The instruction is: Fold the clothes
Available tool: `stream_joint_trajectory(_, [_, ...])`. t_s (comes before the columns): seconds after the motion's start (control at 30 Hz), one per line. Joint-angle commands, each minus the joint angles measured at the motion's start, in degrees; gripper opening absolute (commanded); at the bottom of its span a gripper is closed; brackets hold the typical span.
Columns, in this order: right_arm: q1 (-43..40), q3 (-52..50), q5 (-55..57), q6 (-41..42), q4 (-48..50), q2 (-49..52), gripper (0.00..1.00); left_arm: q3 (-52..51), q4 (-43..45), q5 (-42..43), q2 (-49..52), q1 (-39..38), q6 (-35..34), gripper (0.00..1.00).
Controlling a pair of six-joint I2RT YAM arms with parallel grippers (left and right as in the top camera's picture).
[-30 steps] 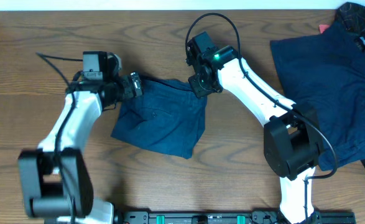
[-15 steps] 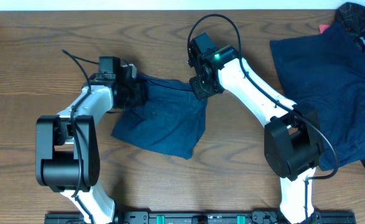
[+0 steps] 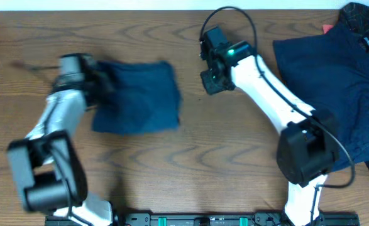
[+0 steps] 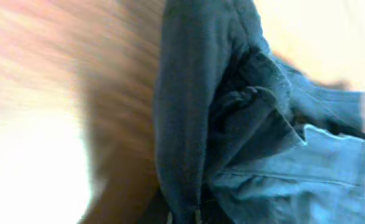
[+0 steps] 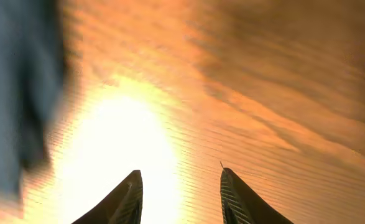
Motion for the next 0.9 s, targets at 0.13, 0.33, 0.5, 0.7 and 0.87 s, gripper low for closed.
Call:
stream_joint_trajectory(0.13, [-2.9,1.0,1.6,0.7,-2.6,-6.6,0.40,0.5,-1.5,-7.0,-2.2,19.2,-17.8,0.06])
stream_joint_trajectory(0.33, [-3.7,1.0,1.6,0.6,-4.6,-6.7,0.40,0.5,-4.4,-6.9,-2.2,26.7,-18.6,0.09])
stream_joint_trajectory(0.5, [-4.9,1.0,1.6,6.6,-4.5,-7.1,0.41,0.5,-4.1,-2.3,-2.5,27.2,-14.8,0.77])
stream_joint_trajectory(0.7, [-11.0,1.0,0.6,14.0,-4.3,-10.6,0.67,0.5,-8.0,2.8,-9.1,25.2,-11.4,0.89])
stream_joint_trajectory(0.87, [-19.5,1.0,-4.3,12.3,-2.0,-14.4,0.72,0.5,-9.7,6.9,-18.0,15.9,2.5,0.89])
